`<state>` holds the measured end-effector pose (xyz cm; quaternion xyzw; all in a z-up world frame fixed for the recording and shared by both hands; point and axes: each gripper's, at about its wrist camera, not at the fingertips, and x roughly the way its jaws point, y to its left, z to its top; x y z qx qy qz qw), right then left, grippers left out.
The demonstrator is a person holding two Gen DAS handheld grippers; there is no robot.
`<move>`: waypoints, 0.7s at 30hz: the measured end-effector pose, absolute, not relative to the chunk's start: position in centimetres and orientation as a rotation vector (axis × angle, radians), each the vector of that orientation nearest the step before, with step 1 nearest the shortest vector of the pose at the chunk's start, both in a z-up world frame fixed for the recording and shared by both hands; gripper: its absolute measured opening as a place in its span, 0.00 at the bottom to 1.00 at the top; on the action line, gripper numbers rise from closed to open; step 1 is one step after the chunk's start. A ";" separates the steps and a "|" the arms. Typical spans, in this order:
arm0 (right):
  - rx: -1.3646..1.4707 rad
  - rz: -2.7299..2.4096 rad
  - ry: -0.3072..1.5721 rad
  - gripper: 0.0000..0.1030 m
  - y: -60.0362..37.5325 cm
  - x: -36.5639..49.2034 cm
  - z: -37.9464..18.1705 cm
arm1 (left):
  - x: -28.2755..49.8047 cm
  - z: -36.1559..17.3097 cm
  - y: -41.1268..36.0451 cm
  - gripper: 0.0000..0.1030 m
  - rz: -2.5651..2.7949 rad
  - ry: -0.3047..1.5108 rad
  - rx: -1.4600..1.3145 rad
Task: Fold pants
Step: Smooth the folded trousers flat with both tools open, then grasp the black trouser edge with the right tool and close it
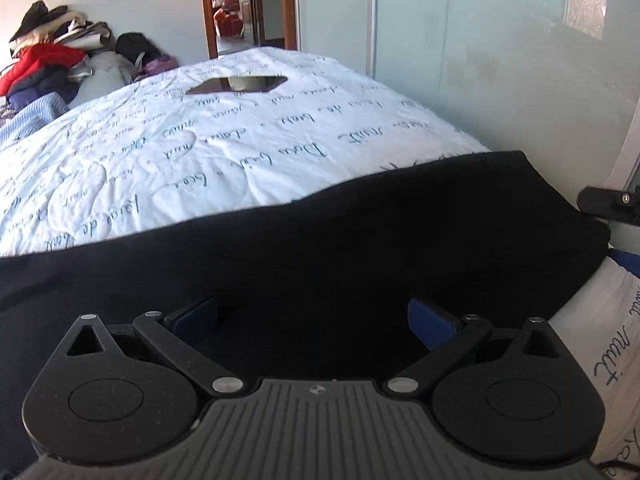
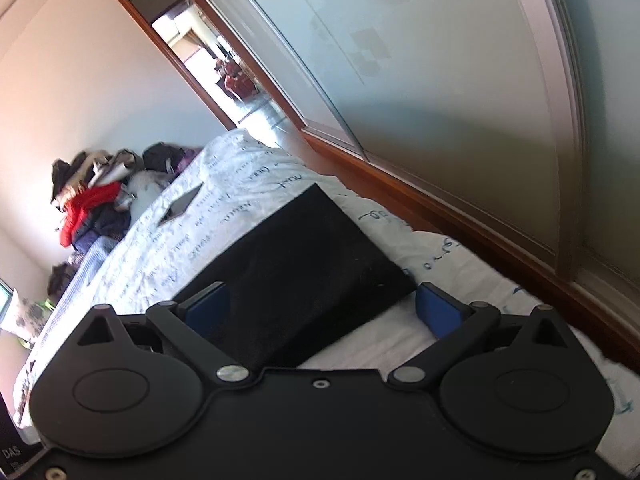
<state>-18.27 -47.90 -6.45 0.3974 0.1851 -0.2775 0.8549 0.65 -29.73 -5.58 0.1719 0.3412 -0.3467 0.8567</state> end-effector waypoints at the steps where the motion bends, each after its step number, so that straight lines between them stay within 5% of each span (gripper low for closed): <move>1: 0.848 -0.597 0.369 0.94 -47.9 -18.3 -6.5 | 0.4 -5.7 -29.8 0.98 -0.725 0.703 0.371; 3: 0.878 -0.625 0.358 0.68 -48.5 -18.4 -6.9 | 0.2 -5.7 -30.0 0.99 -0.721 0.689 0.386; 8: 0.924 -0.662 0.358 0.31 -49.3 -19.2 -7.3 | 0.6 -5.8 -29.9 0.99 -0.726 0.707 0.367; 15: 0.863 -0.673 0.369 0.17 -48.8 -18.8 -6.8 | 0.4 -5.8 -30.1 0.99 -0.734 0.687 0.385; 21: 0.788 -0.694 0.384 0.16 -48.2 -18.2 -6.0 | 0.7 -5.5 -29.8 0.99 -0.743 0.709 0.372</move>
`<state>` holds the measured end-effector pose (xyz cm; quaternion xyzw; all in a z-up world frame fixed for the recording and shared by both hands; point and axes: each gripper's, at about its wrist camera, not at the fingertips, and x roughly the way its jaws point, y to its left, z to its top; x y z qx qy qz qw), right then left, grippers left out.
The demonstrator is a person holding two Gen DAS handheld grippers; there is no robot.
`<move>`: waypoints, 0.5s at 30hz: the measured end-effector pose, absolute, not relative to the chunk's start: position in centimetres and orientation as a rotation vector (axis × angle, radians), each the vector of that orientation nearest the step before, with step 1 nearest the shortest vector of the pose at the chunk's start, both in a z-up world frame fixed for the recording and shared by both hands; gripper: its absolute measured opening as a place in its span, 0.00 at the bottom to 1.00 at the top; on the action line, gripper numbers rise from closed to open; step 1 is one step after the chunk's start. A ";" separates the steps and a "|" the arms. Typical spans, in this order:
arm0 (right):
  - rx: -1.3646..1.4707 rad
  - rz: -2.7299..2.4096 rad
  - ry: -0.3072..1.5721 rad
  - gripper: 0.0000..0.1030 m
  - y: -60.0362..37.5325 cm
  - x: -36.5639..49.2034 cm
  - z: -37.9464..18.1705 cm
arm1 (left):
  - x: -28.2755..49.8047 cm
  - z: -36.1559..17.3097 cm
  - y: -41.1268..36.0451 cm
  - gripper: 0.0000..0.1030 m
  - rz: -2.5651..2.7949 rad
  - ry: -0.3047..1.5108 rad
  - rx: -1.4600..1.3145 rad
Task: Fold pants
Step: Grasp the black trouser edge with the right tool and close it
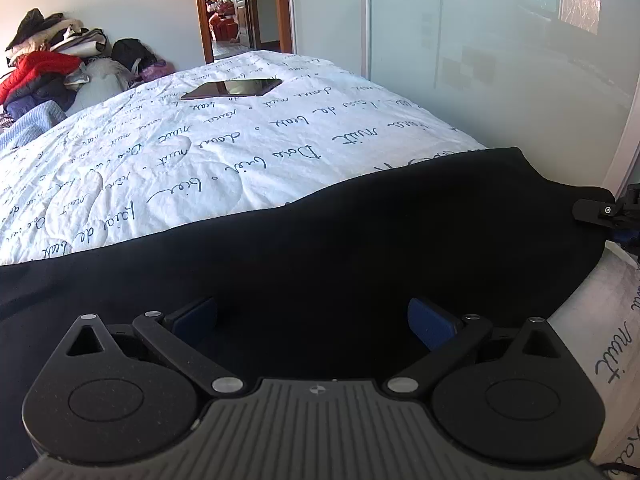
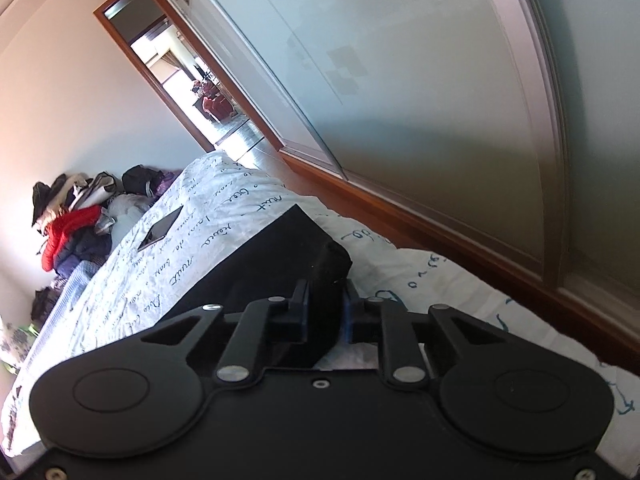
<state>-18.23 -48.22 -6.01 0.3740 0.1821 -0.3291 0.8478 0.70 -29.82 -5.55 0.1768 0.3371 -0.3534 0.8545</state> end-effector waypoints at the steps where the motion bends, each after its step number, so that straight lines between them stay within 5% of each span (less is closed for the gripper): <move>1: 0.779 -0.696 0.385 0.16 -48.2 -18.2 -5.9 | 0.8 -5.4 -29.7 0.99 -0.745 0.717 0.367; 9: 0.686 -0.711 0.410 0.14 -47.5 -17.5 -5.1 | 1.5 -4.8 -29.3 0.98 -0.750 0.747 0.348; 15: 0.366 -0.729 0.481 0.13 -44.3 -15.1 -3.1 | 4.9 -2.9 -27.4 0.98 -0.788 0.824 0.109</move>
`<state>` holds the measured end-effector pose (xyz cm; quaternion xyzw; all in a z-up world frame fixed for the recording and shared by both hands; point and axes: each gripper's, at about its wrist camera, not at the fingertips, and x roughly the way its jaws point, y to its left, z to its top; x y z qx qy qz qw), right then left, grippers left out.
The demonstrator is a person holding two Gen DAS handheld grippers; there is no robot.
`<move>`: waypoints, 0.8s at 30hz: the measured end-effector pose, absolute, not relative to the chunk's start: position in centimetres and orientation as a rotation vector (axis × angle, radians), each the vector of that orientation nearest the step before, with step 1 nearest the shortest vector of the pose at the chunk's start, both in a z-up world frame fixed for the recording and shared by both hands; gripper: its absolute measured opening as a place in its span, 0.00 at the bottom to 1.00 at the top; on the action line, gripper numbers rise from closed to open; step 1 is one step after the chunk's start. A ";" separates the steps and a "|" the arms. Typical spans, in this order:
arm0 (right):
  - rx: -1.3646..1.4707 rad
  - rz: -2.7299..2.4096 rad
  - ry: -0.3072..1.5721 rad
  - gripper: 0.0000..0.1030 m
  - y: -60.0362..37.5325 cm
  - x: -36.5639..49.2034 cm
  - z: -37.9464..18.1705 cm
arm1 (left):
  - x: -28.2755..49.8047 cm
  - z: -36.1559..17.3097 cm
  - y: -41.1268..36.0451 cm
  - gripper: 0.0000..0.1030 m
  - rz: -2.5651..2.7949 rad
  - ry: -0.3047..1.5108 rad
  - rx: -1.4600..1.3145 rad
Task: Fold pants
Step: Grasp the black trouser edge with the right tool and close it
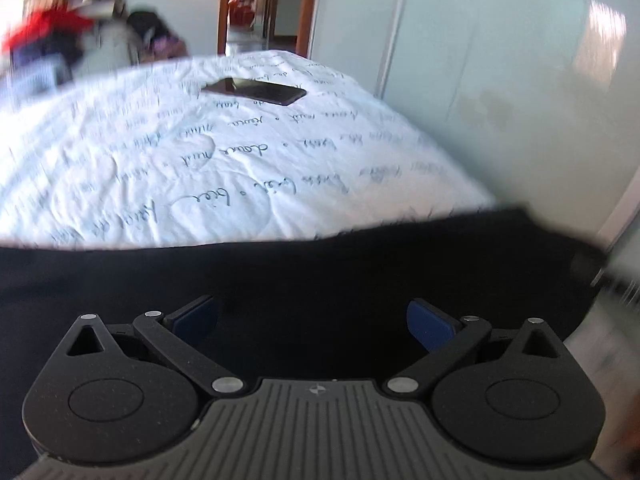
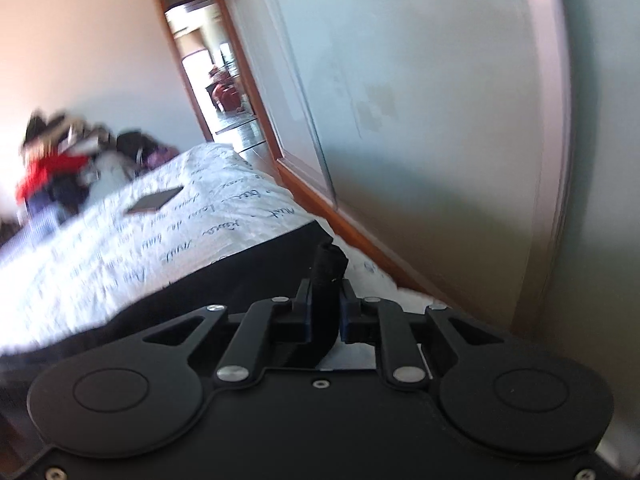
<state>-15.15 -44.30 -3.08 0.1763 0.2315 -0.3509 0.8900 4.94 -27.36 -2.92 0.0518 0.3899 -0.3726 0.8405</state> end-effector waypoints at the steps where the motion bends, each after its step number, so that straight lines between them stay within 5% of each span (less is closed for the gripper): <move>1: 0.300 -0.724 0.502 0.13 -43.6 -14.6 -2.9 | 5.7 -2.8 -27.0 0.98 -0.834 0.870 0.024; 5: 0.078 -0.703 0.561 0.13 -40.7 -12.6 -2.6 | 8.3 -3.0 -26.5 0.99 -1.012 1.093 -0.281; 24: -0.249 -0.367 0.566 0.13 -32.4 -11.1 -4.2 | 9.8 -6.0 -25.8 0.98 -1.006 1.217 -0.593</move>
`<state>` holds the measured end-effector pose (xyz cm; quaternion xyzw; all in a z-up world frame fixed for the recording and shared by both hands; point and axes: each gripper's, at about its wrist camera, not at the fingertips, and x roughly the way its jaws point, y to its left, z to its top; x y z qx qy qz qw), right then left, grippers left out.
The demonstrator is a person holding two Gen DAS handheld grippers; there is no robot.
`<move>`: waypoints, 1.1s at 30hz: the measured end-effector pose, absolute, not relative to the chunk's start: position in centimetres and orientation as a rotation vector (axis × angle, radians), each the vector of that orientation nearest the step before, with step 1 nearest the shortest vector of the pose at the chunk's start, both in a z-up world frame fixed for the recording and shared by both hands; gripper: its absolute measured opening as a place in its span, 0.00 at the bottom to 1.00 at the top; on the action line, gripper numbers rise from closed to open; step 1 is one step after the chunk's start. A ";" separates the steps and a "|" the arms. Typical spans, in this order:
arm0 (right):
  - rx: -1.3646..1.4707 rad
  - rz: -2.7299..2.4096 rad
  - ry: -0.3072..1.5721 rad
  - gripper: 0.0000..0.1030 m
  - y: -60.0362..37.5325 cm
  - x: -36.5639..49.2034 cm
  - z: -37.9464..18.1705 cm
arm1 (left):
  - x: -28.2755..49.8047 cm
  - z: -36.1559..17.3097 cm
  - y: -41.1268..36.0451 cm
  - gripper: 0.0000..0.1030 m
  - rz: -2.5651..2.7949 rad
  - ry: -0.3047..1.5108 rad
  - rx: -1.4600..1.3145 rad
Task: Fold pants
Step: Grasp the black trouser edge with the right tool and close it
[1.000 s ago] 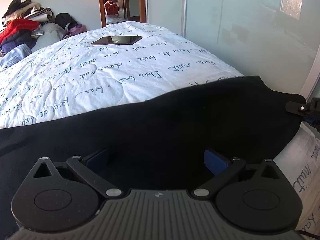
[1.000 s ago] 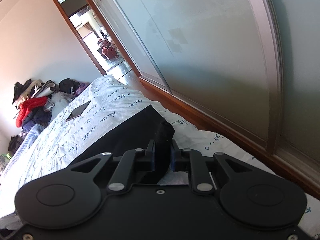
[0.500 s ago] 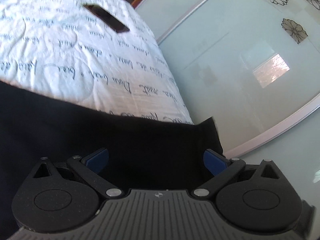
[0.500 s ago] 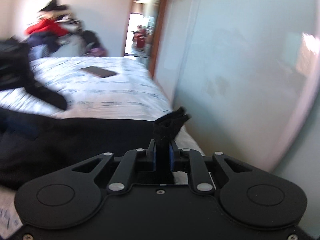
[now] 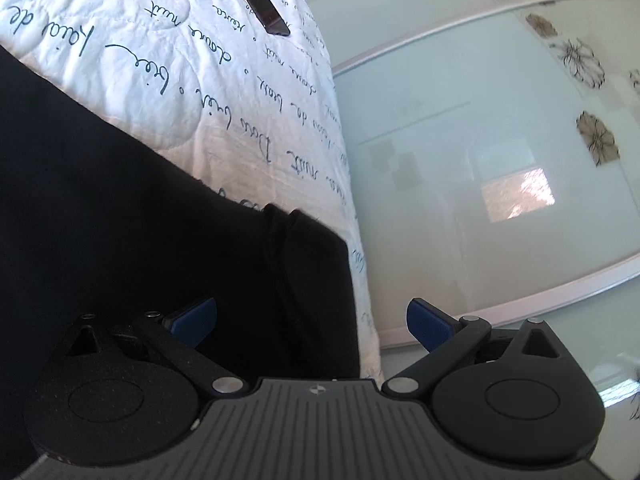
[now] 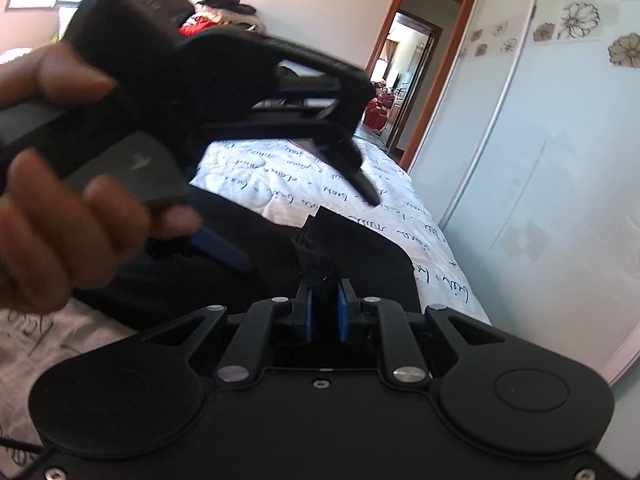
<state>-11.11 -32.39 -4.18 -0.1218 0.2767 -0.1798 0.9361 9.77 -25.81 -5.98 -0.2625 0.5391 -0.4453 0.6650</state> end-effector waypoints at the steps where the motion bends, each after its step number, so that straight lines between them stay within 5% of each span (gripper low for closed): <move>1: -0.257 -0.366 0.568 0.13 -32.4 -11.2 -4.3 | 9.9 -6.1 -25.9 0.97 -1.006 1.218 -0.606; 11: -0.305 -0.390 0.590 0.17 -31.8 -10.0 -5.3 | 10.5 -7.0 -28.0 0.73 -1.042 1.235 -0.629; 14: -0.312 -0.412 0.581 0.26 -31.3 -10.0 -5.7 | 10.4 -7.1 -28.0 0.59 -1.059 1.233 -0.618; 19: -0.289 -0.398 0.567 0.26 -31.5 -10.1 -5.8 | 10.3 -7.5 -28.2 0.41 -1.070 1.235 -0.608; 21: -0.286 -0.398 0.558 0.11 -31.7 -10.1 -5.9 | 10.1 -7.3 -28.2 0.38 -1.080 1.216 -0.585; 24: -0.280 -0.408 0.529 0.08 -31.8 -10.5 -5.5 | 10.0 -7.2 -28.2 0.38 -1.079 1.207 -0.574; 31: -0.118 -0.425 0.440 0.07 -33.1 -12.0 -3.4 | 10.6 -7.2 -26.8 0.82 -1.076 1.265 -0.658; 33: -0.055 -0.411 0.425 0.07 -33.6 -12.1 -2.9 | 10.6 -6.8 -26.8 0.83 -1.071 1.255 -0.659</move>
